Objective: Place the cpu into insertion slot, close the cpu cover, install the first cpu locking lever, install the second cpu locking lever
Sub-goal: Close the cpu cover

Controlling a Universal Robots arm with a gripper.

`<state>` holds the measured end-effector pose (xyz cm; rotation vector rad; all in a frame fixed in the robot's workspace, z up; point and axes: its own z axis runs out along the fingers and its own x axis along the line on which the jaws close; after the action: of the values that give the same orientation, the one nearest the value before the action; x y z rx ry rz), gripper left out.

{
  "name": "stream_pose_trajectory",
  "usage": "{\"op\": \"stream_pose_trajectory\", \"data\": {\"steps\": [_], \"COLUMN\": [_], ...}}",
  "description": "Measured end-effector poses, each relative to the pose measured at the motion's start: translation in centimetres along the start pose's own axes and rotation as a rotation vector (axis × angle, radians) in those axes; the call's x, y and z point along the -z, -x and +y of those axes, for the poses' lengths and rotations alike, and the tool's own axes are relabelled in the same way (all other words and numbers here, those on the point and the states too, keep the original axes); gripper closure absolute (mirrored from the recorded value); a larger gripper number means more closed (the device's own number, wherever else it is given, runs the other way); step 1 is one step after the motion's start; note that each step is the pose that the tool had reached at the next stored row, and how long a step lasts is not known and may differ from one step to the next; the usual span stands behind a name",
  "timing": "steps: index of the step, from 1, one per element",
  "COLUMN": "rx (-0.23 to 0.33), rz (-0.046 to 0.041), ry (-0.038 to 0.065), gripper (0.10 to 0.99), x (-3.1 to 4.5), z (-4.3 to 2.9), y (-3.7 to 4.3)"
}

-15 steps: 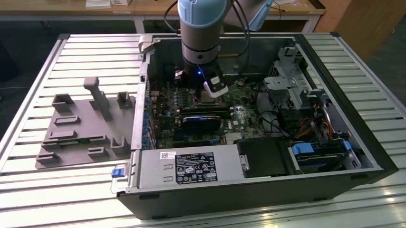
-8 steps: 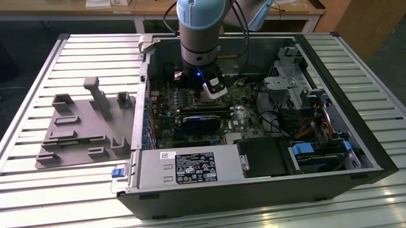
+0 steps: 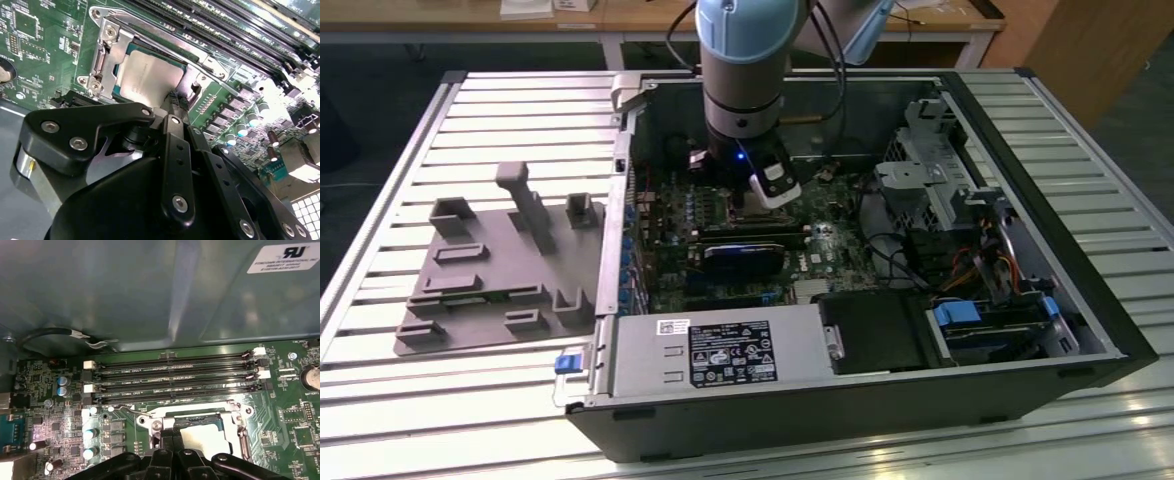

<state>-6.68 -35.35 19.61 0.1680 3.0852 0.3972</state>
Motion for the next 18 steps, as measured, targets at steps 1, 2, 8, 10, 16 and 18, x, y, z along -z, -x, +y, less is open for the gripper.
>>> {"op": "stream_pose_trajectory", "data": {"steps": [1, 2, 8, 10, 16, 18], "rx": [0.000, 0.000, 0.000, 0.000, 0.002, 0.002], "rz": [0.0000, -0.0003, 0.0000, -0.0009, -0.0047, -0.0047], "ry": [0.000, 0.000, -0.001, -0.007, -0.046, -0.046], "gripper": [0.984, 0.984, 0.984, 0.984, 0.984, 0.984], "x": [0.02, 0.05, 0.77, 0.80, 0.81, 0.76], "z": [0.01, 0.03, 0.22, 0.23, 0.20, 0.18], "y": [0.06, 0.10, 0.13, 0.13, -0.06, -0.09]}}
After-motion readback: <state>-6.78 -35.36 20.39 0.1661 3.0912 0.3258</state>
